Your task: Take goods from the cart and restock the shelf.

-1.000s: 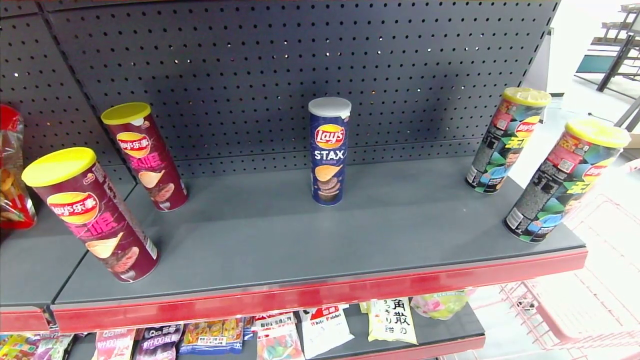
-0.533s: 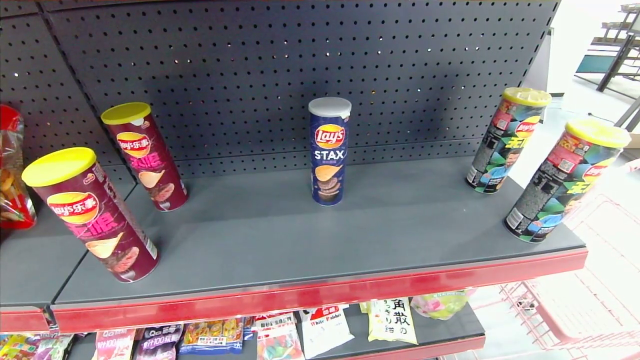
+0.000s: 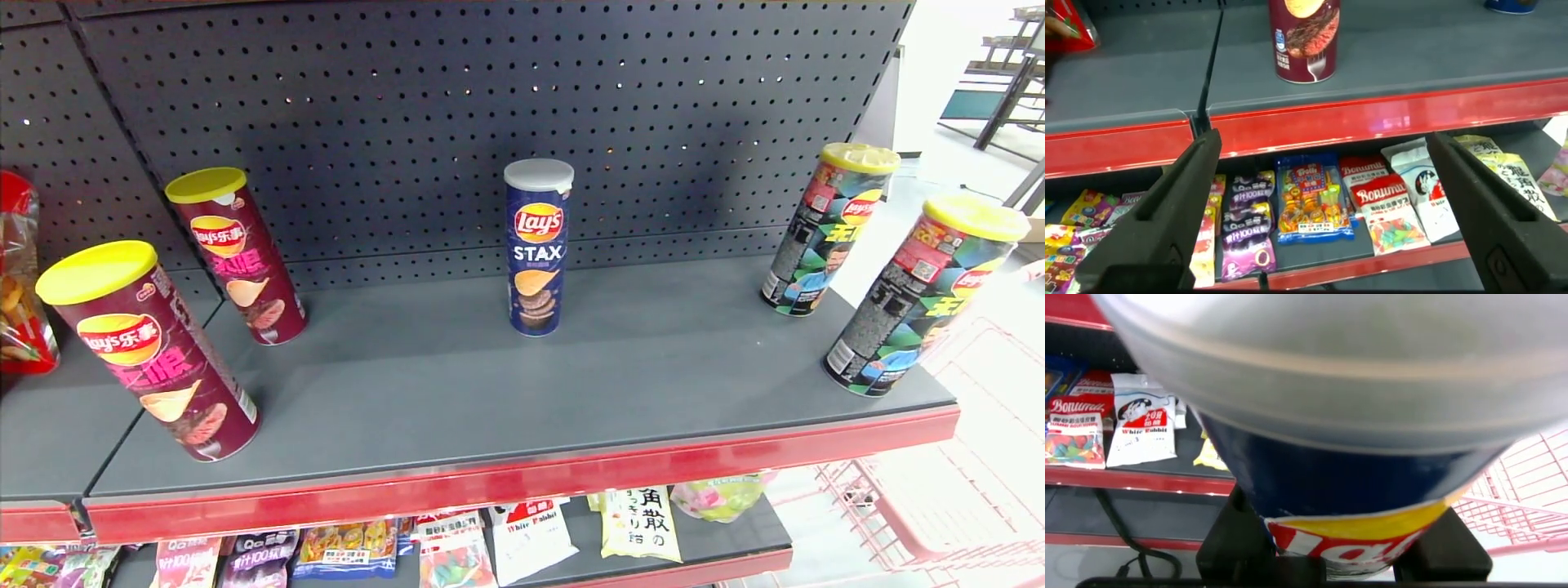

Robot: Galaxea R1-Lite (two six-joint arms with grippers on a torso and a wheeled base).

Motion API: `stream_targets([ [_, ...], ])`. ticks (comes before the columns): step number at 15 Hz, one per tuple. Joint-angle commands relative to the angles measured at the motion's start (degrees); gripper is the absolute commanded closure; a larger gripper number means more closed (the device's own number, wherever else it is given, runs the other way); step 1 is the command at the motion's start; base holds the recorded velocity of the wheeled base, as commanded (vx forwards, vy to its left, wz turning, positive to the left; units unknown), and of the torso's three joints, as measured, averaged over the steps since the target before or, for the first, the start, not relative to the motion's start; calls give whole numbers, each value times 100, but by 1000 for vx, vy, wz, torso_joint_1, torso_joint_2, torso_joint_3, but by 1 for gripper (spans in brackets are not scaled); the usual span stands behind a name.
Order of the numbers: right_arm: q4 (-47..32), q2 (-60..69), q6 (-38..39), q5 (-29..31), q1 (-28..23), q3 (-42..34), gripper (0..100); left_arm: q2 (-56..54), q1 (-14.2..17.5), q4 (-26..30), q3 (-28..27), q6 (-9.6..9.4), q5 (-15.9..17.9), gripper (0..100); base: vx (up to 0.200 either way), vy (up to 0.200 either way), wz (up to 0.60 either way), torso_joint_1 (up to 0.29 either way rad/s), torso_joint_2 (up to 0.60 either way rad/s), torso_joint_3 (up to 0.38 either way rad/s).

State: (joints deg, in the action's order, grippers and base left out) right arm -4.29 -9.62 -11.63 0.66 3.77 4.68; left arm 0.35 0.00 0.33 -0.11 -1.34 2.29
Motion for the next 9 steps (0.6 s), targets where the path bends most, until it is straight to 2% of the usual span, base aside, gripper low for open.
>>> stream_targets([
  [1,-2,-23,-6,-4,10,-55,100,272,-26,2,-7,-7,-1,0,0,0,0,0,0,0],
  [2,-2,-49,-6,-4,19,-55,100,290,-35,2,2,-15,-1,0,0,0,0,0,0,0],
  [4,7,-75,-6,-4,19,-55,100,211,-79,-15,2,-174,78,0,0,0,0,0,0,0],
  [5,16,-23,-6,13,1,-46,100,510,-149,-59,-710,-138,360,0,0,0,0,0,0,0],
  [6,7,13,-6,22,-16,-46,100,1002,-211,20,-1237,-33,474,0,0,0,0,0,0,0],
  [7,-2,-23,38,-4,-78,-64,100,1925,-571,125,-2195,117,1001,0,0,0,0,0,0,0],
  [8,-2,-93,126,-92,-25,-73,100,2206,-853,160,-2547,108,1493,0,0,0,0,0,0,0],
  [9,7,-128,187,-180,-8,-64,100,2470,-1125,160,-2670,37,2030,0,0,0,0,0,0,0],
])
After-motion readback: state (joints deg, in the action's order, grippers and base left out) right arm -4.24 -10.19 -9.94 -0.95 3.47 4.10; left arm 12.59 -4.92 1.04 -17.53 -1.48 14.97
